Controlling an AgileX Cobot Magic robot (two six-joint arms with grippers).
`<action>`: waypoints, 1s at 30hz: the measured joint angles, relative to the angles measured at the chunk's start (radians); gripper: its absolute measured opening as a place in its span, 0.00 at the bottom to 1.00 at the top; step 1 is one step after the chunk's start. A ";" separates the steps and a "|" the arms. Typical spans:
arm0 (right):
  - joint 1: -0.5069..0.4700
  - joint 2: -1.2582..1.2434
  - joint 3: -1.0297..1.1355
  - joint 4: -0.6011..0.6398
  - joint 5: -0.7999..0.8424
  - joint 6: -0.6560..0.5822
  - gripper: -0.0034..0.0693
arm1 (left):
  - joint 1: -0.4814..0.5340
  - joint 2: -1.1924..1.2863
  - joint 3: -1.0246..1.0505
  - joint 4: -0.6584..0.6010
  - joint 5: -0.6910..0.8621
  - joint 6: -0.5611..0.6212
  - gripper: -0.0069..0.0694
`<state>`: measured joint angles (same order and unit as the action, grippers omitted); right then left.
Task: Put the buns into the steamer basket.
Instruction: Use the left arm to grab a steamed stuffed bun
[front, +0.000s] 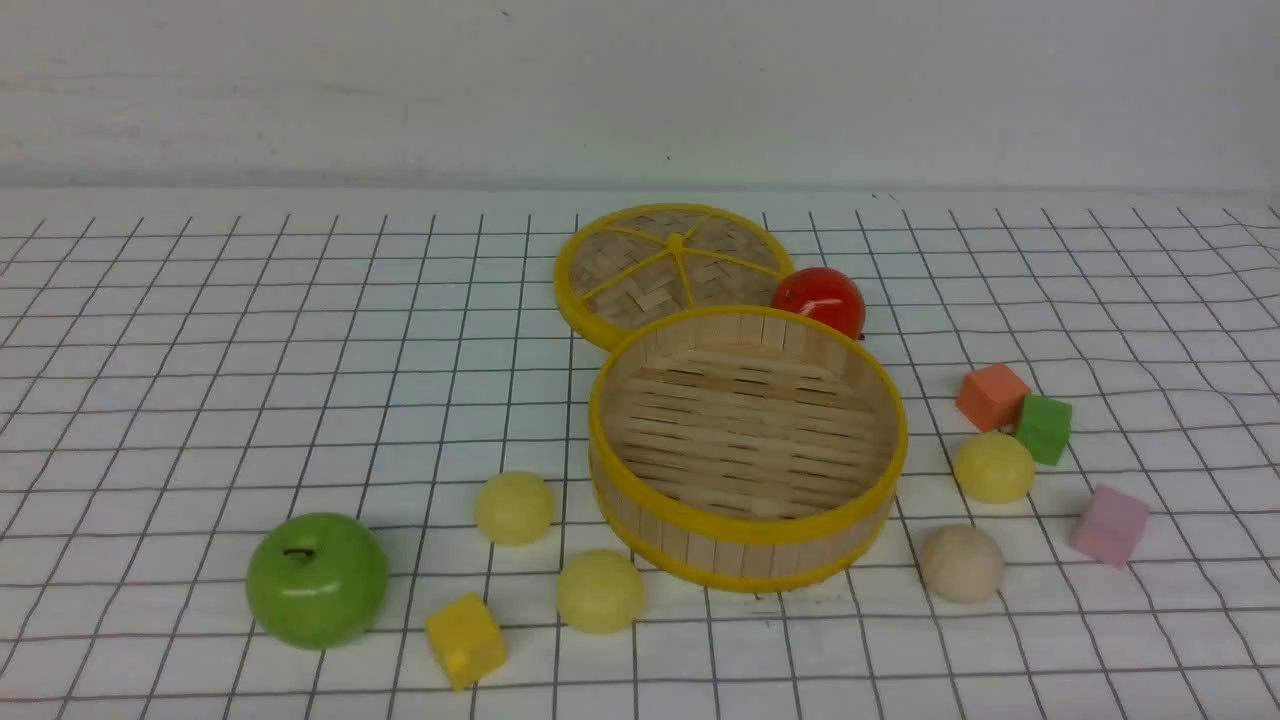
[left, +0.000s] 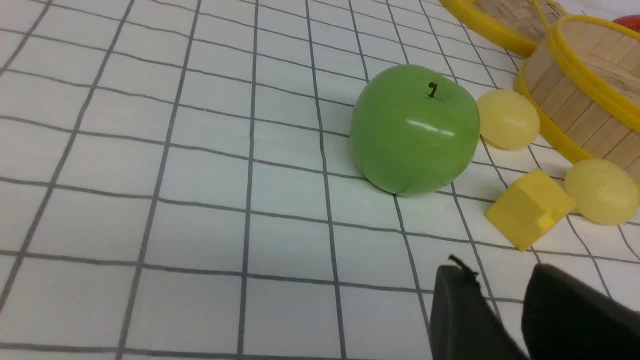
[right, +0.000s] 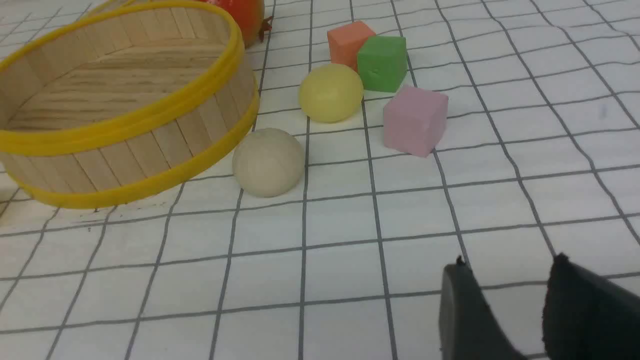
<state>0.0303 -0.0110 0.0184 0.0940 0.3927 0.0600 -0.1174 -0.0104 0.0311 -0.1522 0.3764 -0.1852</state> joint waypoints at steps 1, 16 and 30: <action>0.000 0.000 0.000 0.000 0.000 0.000 0.38 | 0.000 0.000 0.000 0.000 0.000 0.000 0.35; 0.000 0.000 0.000 0.000 0.000 0.000 0.38 | 0.000 0.000 0.000 0.000 0.000 0.000 0.35; 0.000 0.000 0.000 0.000 0.000 0.000 0.38 | 0.000 0.000 0.000 -0.243 -0.069 -0.087 0.35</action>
<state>0.0303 -0.0110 0.0184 0.0940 0.3927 0.0600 -0.1174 -0.0104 0.0311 -0.3949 0.3072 -0.2721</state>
